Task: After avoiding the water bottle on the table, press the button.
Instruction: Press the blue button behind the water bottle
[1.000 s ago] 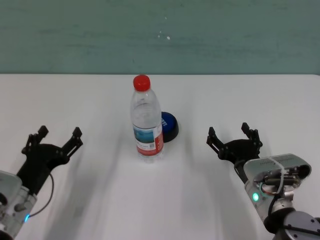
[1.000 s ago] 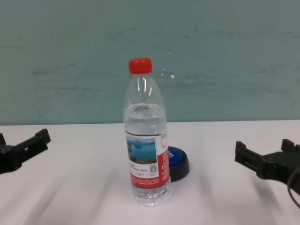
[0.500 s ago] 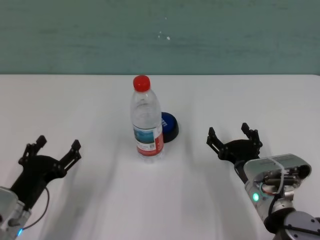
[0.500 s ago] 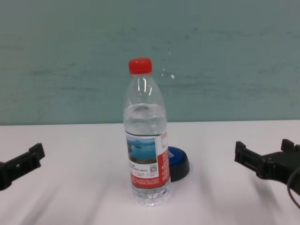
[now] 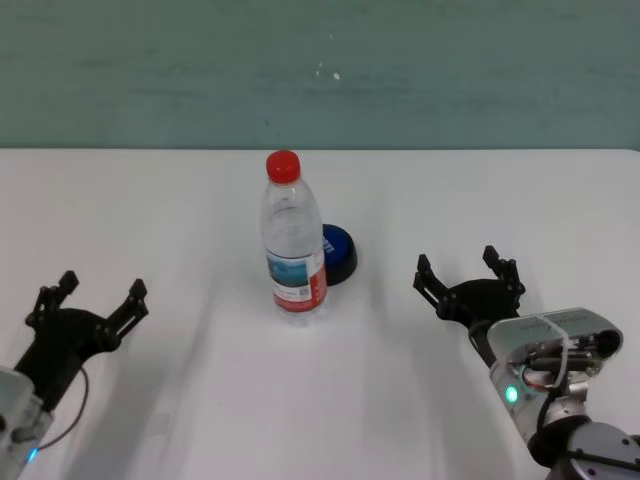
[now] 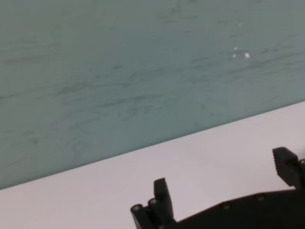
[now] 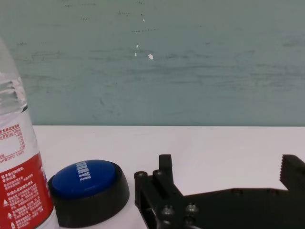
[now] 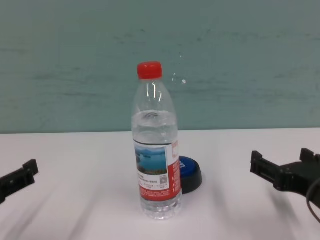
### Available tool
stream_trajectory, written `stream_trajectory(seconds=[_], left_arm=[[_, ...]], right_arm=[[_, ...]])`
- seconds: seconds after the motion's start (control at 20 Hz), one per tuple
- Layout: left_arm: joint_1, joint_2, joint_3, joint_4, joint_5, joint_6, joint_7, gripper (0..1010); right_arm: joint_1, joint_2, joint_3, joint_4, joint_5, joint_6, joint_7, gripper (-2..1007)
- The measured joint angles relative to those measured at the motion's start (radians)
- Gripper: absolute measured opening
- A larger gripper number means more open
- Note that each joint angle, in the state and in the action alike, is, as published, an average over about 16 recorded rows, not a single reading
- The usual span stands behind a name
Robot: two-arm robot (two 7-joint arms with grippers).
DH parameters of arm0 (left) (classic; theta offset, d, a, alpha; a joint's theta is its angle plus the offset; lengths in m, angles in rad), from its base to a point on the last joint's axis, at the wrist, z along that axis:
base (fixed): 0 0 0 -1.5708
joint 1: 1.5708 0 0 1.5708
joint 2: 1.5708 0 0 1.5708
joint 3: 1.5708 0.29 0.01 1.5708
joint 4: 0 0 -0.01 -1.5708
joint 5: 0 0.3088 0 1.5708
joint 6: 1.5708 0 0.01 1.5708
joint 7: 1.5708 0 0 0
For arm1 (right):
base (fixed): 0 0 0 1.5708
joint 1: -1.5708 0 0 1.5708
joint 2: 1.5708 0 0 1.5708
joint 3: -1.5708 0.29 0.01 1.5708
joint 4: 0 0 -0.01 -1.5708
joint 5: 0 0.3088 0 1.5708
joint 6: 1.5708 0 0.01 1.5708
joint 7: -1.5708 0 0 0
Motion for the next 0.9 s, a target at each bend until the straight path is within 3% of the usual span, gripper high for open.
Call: stream_trajectory(seconds=[0.3, 0.9], left_arm=[[-0.031, 0.010, -0.006, 0.034, 0.003, -0.005, -0.013, 1000], [-0.089, 0.050, 0.012, 0.088, 0.006, -0.053, -0.066, 1000]], right_arm=[[0.000, 0.000, 0.000, 0.000, 0.000, 0.000, 0.000, 1004], [0.000, 0.000, 0.000, 0.000, 0.000, 0.000, 0.000, 1004]])
